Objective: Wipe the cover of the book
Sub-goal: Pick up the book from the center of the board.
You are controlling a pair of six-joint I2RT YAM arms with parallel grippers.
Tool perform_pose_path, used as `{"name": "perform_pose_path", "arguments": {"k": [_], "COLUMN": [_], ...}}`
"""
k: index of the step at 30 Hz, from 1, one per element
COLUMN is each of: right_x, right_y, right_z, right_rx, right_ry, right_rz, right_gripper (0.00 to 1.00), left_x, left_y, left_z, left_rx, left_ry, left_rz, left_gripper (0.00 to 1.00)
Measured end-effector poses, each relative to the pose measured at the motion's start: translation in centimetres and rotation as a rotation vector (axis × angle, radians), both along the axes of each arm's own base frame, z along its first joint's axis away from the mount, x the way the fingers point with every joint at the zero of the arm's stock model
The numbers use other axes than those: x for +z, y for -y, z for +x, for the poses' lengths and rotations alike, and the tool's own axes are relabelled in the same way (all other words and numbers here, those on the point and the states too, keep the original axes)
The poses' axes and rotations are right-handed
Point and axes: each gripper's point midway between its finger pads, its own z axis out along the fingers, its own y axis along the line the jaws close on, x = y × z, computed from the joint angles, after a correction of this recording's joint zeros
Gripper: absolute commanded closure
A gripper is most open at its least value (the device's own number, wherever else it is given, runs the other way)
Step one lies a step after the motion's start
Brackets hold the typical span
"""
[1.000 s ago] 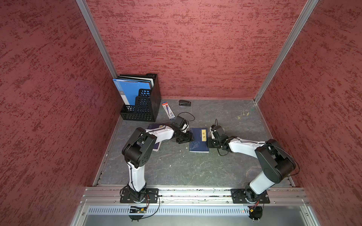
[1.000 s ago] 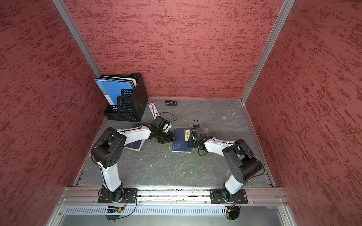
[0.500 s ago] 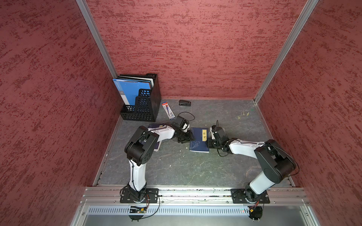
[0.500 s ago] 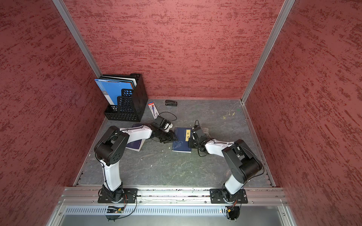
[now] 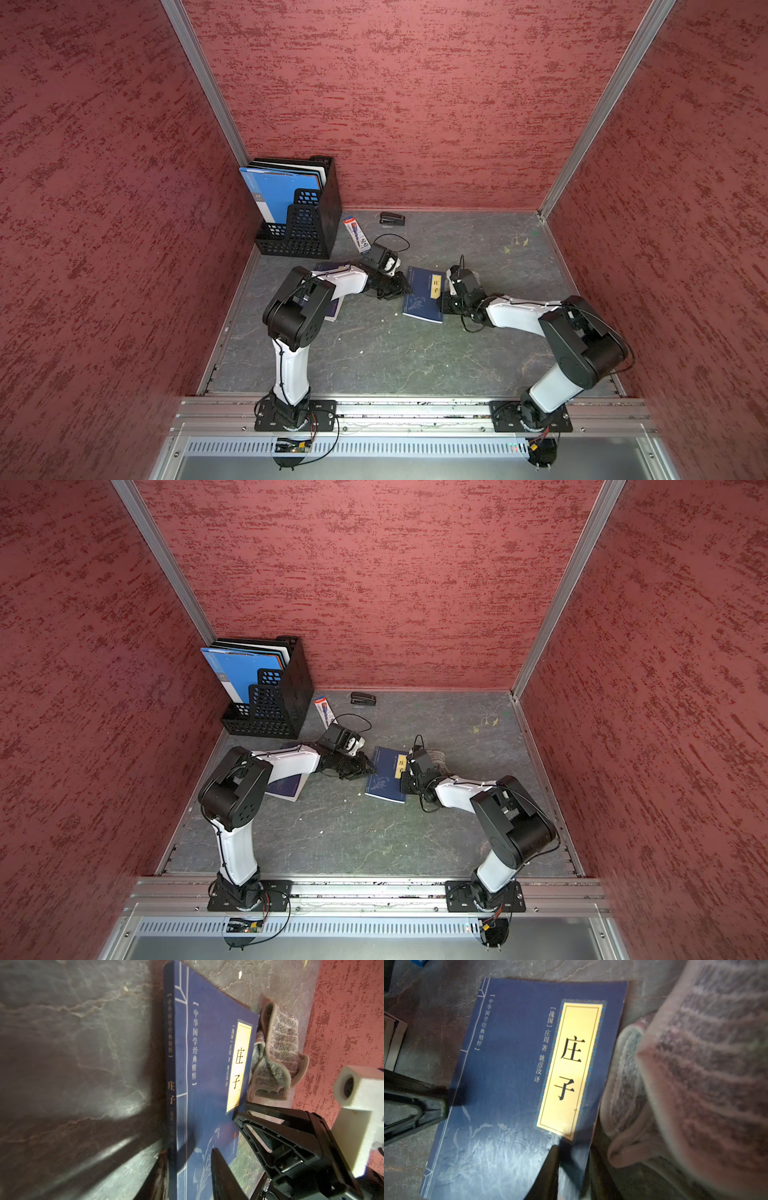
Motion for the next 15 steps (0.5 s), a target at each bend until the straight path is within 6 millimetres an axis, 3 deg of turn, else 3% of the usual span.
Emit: {"name": "perform_pose_path", "arguments": {"k": [9,15], "right_x": [0.0,0.0], "right_y": [-0.2,-0.3], "right_z": [0.5,0.6], "right_rx": [-0.002,0.000], "right_ry": [0.019,0.024], "right_rz": [0.009,0.013], "right_gripper": [0.76,0.75], "left_x": [1.0,1.4], "left_y": [0.8,1.1], "left_z": [0.2,0.1], "left_rx": [-0.007,-0.014], "left_ry": [0.003,-0.006], "left_rz": [-0.064,-0.090], "left_gripper": [0.65,0.79]}}
